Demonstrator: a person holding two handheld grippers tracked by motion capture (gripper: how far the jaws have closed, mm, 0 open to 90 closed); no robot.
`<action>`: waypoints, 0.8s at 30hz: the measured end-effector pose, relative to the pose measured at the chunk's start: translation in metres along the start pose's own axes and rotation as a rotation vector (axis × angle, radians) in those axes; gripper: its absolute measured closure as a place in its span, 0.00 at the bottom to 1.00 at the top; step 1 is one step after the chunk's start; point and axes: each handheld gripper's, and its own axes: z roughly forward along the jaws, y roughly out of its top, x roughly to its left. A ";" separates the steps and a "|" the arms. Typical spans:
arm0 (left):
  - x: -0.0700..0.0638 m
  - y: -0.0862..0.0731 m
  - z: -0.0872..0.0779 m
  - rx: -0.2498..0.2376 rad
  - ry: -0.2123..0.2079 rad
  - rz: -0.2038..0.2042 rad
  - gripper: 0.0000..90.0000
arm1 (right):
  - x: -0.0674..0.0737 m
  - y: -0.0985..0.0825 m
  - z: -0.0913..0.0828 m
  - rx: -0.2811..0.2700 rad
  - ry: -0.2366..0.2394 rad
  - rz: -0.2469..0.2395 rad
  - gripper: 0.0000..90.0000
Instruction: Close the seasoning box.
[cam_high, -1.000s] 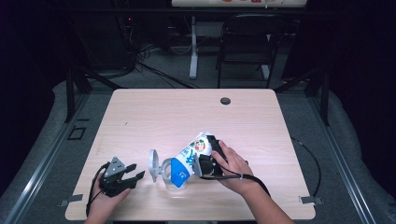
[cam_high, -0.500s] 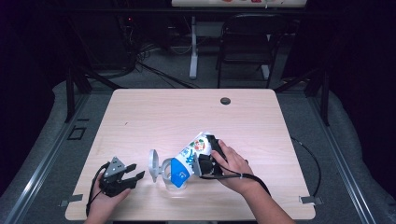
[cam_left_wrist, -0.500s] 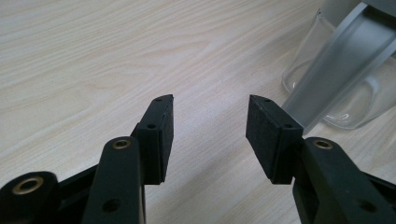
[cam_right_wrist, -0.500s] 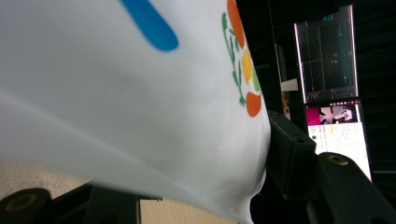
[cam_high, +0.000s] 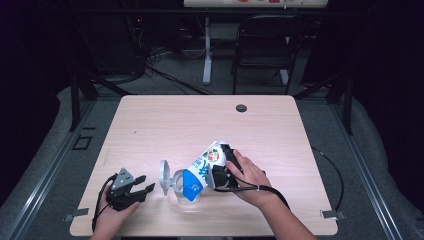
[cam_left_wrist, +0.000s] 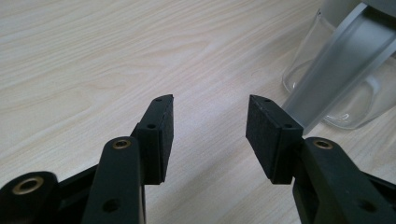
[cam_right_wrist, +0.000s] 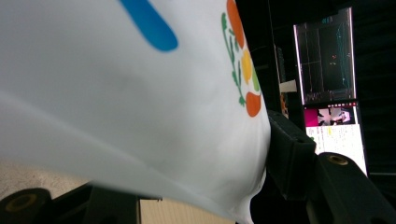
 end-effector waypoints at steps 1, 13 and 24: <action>0.000 0.000 0.000 0.001 0.000 0.002 0.58 | 0.000 0.000 0.000 0.000 0.000 -0.001 0.51; 0.000 0.000 0.000 0.001 0.001 0.001 0.58 | -0.002 0.002 0.000 0.001 -0.006 -0.026 0.51; 0.000 0.000 0.000 0.000 0.000 0.002 0.58 | -0.003 0.003 -0.001 0.002 -0.010 -0.045 0.51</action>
